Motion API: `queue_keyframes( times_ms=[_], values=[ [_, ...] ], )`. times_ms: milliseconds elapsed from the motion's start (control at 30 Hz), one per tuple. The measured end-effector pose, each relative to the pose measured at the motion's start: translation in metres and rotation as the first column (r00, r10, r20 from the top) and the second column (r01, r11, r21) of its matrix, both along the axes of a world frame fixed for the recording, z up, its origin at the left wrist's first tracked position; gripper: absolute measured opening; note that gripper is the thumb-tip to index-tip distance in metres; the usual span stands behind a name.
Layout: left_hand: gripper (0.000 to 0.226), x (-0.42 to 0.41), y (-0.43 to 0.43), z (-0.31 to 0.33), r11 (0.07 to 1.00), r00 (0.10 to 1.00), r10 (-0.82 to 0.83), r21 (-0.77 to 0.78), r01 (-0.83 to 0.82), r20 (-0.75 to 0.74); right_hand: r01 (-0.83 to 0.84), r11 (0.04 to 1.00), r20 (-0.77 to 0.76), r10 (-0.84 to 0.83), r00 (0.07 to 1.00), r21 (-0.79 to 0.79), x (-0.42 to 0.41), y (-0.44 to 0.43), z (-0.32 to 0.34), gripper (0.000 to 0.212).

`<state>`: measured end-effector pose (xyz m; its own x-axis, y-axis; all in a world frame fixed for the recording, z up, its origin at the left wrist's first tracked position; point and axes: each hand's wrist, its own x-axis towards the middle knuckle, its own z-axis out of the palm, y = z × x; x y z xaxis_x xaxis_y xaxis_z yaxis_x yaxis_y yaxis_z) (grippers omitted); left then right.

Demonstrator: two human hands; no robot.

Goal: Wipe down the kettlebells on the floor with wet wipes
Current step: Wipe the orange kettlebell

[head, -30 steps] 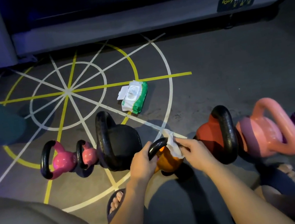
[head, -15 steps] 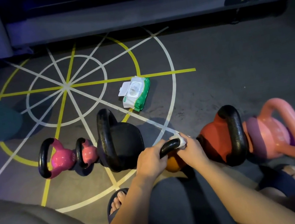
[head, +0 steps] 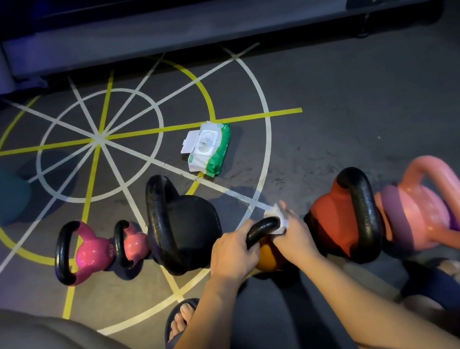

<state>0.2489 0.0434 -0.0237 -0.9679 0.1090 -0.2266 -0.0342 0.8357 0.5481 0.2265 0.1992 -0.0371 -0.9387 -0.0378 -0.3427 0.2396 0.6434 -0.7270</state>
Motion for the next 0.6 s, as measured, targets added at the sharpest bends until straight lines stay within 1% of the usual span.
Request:
queue_keyframes(
  times_ms=[67, 133, 200, 267, 300, 367, 433, 467, 500, 533, 567, 600],
  values=[
    [0.031, -0.002, 0.001, 0.001, 1.0, 1.0, -0.003, -0.01, 0.003, -0.015, -0.087, 0.994, -0.022, 0.089, 0.996, 0.065, -0.011, -0.003, 0.009, 0.034],
    [0.04, -0.003, 0.001, 0.001, 0.999, 1.0, 0.0, -0.036, -0.001, -0.023, -0.176, 0.982, -0.007, 0.177, 0.984, 0.062, -0.015, -0.007, 0.021, 0.033],
    [0.046, -0.002, 0.0, 0.002, 0.999, 1.0, 0.011, -0.032, -0.011, -0.011, -0.19, 0.981, 0.044, 0.188, 0.981, 0.046, -0.013, -0.008, 0.026, 0.026],
    [0.042, 0.0, -0.002, 0.002, 1.0, 1.0, 0.019, -0.009, -0.019, 0.01, -0.176, 0.983, 0.075, 0.172, 0.982, 0.055, -0.005, -0.004, 0.02, 0.026],
    [0.038, 0.001, -0.004, 0.002, 1.0, 1.0, 0.021, -0.005, -0.021, 0.017, -0.141, 0.989, 0.072, 0.138, 0.988, 0.046, 0.0, -0.003, 0.013, 0.031],
    [0.033, 0.004, -0.005, -0.001, 1.0, 0.999, 0.024, 0.006, -0.024, 0.023, -0.034, 0.999, 0.089, 0.036, 0.995, -0.02, 0.011, -0.004, -0.001, 0.046],
    [0.031, 0.007, -0.004, -0.002, 1.0, 1.0, 0.024, 0.011, -0.024, 0.021, 0.015, 0.998, 0.086, -0.011, 0.996, -0.053, 0.018, -0.004, -0.014, 0.063],
    [0.031, 0.007, -0.004, -0.002, 1.0, 0.999, 0.025, 0.013, -0.025, 0.024, 0.039, 0.996, 0.099, -0.031, 0.995, -0.082, 0.02, -0.003, -0.019, 0.062],
    [0.031, 0.007, -0.003, -0.001, 1.0, 0.999, 0.025, 0.015, -0.025, 0.03, 0.07, 0.992, 0.129, -0.056, 0.99, -0.102, 0.021, -0.002, -0.022, 0.048],
    [0.031, 0.006, -0.003, 0.0, 1.0, 0.999, 0.023, 0.018, -0.024, 0.037, 0.074, 0.989, 0.152, -0.055, 0.987, -0.128, 0.021, 0.0, -0.023, 0.031],
    [0.031, 0.006, -0.002, 0.002, 1.0, 0.999, 0.019, 0.023, -0.02, 0.043, 0.045, 0.992, 0.16, -0.026, 0.987, -0.12, 0.02, 0.002, -0.022, 0.021],
    [0.032, 0.004, -0.001, 0.004, 1.0, 0.999, 0.011, 0.021, -0.012, 0.048, 0.008, 0.995, 0.145, 0.007, 0.989, -0.103, 0.018, 0.005, -0.023, 0.022]
  ],
)
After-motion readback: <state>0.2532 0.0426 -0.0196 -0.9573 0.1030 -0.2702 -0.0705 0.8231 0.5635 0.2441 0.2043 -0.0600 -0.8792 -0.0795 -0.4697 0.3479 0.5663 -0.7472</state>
